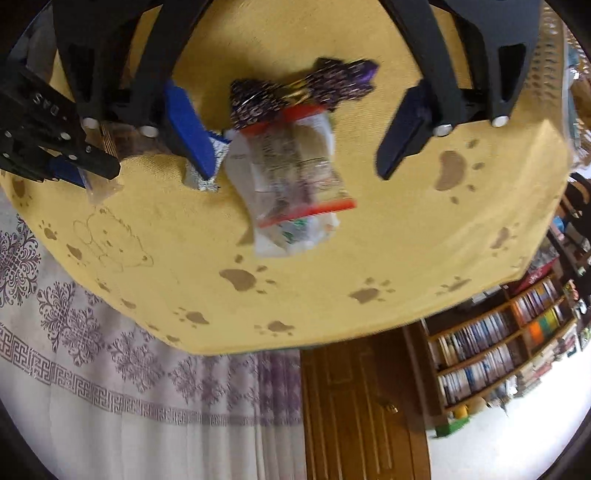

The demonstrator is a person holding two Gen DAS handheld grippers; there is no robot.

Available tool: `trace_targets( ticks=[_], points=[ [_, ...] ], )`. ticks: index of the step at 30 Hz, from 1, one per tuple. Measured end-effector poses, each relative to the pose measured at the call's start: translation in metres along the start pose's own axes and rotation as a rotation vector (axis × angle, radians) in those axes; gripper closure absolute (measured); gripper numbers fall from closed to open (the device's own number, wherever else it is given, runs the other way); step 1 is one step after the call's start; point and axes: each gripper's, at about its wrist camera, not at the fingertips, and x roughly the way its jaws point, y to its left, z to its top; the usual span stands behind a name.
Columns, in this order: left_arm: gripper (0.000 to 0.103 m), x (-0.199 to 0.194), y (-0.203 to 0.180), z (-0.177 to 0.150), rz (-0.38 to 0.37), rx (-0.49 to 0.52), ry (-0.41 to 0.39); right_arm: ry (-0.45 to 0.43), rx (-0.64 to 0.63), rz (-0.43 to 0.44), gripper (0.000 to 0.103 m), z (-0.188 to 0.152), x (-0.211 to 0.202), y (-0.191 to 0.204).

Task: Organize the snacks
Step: 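Grasp the red-banded clear snack pack with the left tool while the right tool holds the granola bag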

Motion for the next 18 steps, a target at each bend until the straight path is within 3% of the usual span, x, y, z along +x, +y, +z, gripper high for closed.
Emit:
trace_targets(
  ticks=[3, 5, 9, 18],
  points=[
    [0.045, 0.013, 0.001, 0.000, -0.021, -0.026, 0.037, -0.001, -0.004, 0.009, 0.070, 0.000, -0.001, 0.001],
    [0.046, 0.018, 0.004, -0.003, -0.044, -0.056, 0.052, -0.002, -0.007, 0.014, 0.070, 0.000, -0.001, 0.001],
    [0.062, 0.012, 0.010, -0.005, -0.050, -0.067, 0.034, -0.009, -0.010, 0.025, 0.071, 0.000, -0.003, 0.002],
    [0.064, -0.015, 0.031, -0.014, -0.075, -0.111, -0.003, -0.052, 0.037, 0.065, 0.073, 0.001, -0.013, -0.008]
  ],
)
